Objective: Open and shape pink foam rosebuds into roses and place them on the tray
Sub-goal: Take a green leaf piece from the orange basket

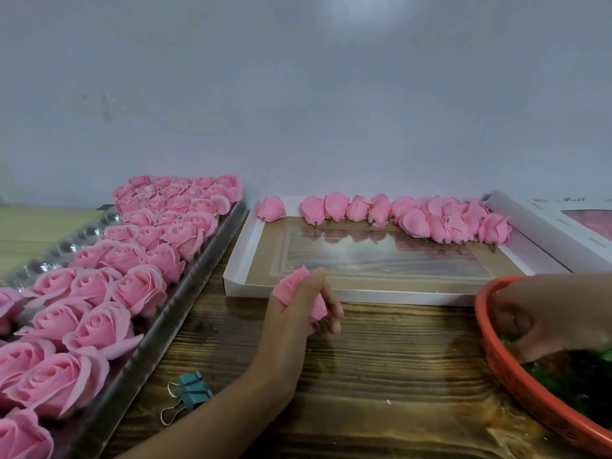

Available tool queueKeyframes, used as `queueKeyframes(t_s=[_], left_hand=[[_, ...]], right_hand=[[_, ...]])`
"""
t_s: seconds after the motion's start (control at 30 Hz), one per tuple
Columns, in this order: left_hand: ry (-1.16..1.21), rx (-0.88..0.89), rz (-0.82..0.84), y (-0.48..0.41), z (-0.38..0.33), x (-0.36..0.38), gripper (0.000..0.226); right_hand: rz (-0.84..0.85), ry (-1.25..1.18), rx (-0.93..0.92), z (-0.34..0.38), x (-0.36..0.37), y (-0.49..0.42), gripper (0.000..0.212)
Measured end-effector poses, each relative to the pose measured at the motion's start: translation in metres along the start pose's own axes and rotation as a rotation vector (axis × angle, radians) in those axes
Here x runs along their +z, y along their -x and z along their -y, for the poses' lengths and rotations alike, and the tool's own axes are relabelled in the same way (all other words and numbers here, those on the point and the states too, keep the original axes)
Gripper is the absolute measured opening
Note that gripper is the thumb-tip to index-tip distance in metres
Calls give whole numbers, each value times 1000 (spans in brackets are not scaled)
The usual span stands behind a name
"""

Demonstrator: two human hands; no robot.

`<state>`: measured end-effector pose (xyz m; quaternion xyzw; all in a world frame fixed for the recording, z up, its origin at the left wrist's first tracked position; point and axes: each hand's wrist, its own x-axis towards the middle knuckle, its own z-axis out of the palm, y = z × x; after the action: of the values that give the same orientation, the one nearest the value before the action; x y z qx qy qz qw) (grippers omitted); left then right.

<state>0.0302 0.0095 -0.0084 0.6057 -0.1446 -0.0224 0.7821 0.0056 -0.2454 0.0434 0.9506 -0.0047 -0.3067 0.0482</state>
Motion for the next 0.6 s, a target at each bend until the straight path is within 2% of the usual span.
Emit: queueKeyframes(t_s=[0.03,0.13,0.17,0.2,0.3,0.37,0.47,0.53,0.6], left_hand=[[1,-4,1,0,0,0,36],[-3,-17,2,0,0,-1,36],[-7,-21,3,0,0,-1,36],[-11,-26,4,-1,1,-2,36],[-15,-37,3,-1,2,-2,37],[-14,-38,2,-1,1,-2,38],[-12,-34,0,-2,1,-2,42],[-20,-24,-3,-2,0,0,46],[-13,-21,-12,-2,1,0,47]], right_hand=[[-121,-25,64,-19,-21,-2,52],[-140,-91,24,-39,-27,-1,43],[-76,-125,-14,-36,-23,-2,42],[-115,-215,-25,-38,-19,-6,40],[-172,-196,-27,-56,-25,-10,42],[-265,-174,-35,-60,-22,-9,42],[-412,-133,-58,-66,-26,-11,31],[-544,-57,-144,-62,-33,-7,35],[-713,-96,-233,-44,-40,5,30]])
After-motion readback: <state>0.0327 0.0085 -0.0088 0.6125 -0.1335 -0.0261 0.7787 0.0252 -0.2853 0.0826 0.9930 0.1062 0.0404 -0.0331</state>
